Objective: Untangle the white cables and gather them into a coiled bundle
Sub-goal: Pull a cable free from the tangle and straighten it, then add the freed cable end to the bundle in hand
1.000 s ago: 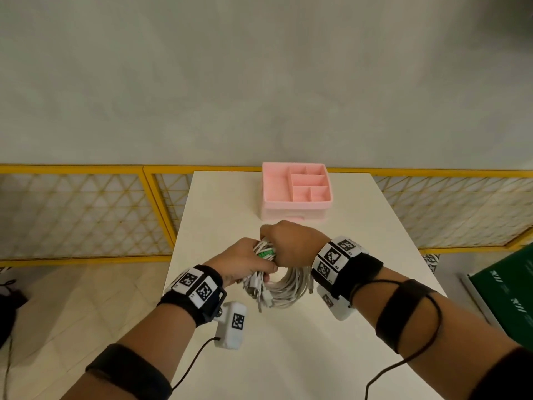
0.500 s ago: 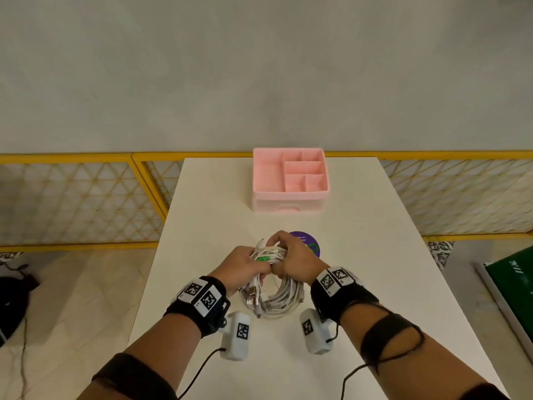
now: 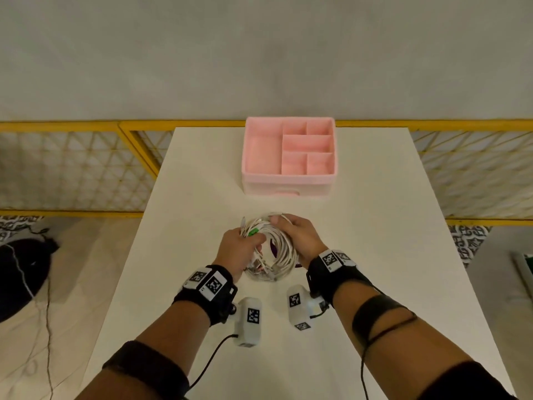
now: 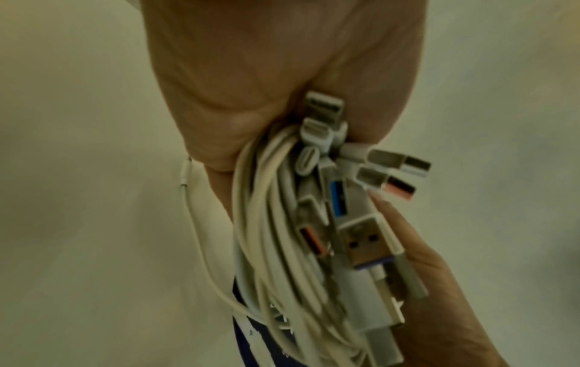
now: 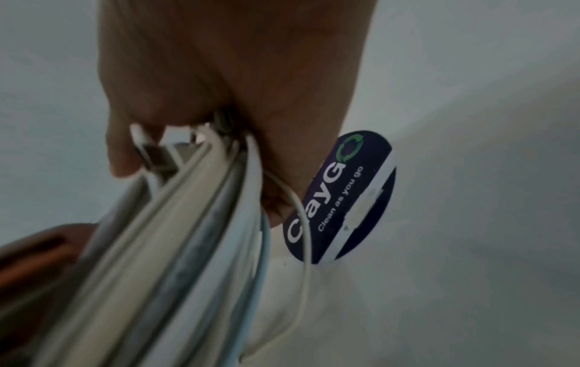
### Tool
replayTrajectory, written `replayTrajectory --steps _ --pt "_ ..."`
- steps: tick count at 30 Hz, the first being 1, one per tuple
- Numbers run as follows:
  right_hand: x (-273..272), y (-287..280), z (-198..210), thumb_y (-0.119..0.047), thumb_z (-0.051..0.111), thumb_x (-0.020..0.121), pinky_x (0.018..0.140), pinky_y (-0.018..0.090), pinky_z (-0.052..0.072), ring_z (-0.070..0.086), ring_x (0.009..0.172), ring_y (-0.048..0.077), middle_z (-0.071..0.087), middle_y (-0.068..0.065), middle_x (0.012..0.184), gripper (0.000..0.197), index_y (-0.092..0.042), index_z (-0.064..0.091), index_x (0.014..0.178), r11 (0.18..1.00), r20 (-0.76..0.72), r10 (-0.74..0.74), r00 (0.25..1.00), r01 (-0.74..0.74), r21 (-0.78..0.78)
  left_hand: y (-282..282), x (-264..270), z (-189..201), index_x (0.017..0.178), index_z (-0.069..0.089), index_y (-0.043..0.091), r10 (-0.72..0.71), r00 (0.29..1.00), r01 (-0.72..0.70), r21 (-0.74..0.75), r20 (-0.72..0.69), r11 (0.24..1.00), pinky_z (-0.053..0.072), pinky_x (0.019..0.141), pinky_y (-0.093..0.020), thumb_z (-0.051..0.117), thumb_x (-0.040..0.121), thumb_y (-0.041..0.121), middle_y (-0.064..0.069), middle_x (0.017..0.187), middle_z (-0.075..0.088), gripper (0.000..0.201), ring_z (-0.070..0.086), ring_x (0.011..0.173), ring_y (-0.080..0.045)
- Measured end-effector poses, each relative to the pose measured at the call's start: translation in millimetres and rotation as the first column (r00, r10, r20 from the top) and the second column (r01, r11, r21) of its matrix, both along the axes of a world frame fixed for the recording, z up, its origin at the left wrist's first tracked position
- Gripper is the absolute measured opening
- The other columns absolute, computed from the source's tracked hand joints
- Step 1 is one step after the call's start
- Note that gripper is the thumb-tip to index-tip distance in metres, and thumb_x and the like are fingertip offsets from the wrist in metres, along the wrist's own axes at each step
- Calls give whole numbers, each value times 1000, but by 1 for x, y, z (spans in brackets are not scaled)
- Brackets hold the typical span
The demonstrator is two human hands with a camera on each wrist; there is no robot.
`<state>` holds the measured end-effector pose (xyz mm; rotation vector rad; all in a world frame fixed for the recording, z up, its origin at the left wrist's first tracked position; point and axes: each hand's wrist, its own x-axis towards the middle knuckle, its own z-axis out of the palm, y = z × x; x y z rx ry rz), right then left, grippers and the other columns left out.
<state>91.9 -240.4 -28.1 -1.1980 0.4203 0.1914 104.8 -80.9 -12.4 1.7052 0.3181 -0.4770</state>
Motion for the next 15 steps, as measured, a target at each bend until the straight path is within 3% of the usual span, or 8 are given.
replayTrajectory --steps 3,6,10,12,15 --pt "21 -5 -4 -26 64 95 78 39 55 66 77 29 71 15 87 26 -1 70 97 945 -144 -182 973 213 249 4 8 -7 70 66 5 9 1000 -9 -11 5 1000 41 64 -34 75 77 11 -6 58 60 13 52 60 -22" --pt "43 -8 -15 -26 58 99 76 41 56 69 73 29 70 15 91 27 0 64 102 881 -229 -368 901 417 225 13 14 -11 69 65 7 13 1000 -13 6 24 1000 41 64 -33 75 75 14 -5 58 59 14 52 56 -21" --pt "62 -5 -23 -19 52 102 80 43 60 72 81 31 68 18 102 23 -1 58 116 810 -255 -461 850 520 272 27 19 -9 65 63 7 -6 998 3 51 58 999 41 63 -34 71 66 22 -6 57 57 17 51 56 -20" --pt "71 -5 -23 -18 52 103 74 40 60 73 80 30 69 17 103 22 -2 58 116 783 -268 -478 837 544 301 33 21 -7 64 62 7 -3 997 -2 59 74 998 40 63 -33 70 65 23 -7 58 56 18 51 56 -20" --pt "80 -4 -29 -21 54 102 59 30 57 70 66 21 71 13 96 26 -2 61 118 773 -290 -458 840 538 337 42 23 -6 66 63 6 24 995 -30 60 93 998 40 60 -34 71 66 23 -9 58 56 19 50 56 -22"
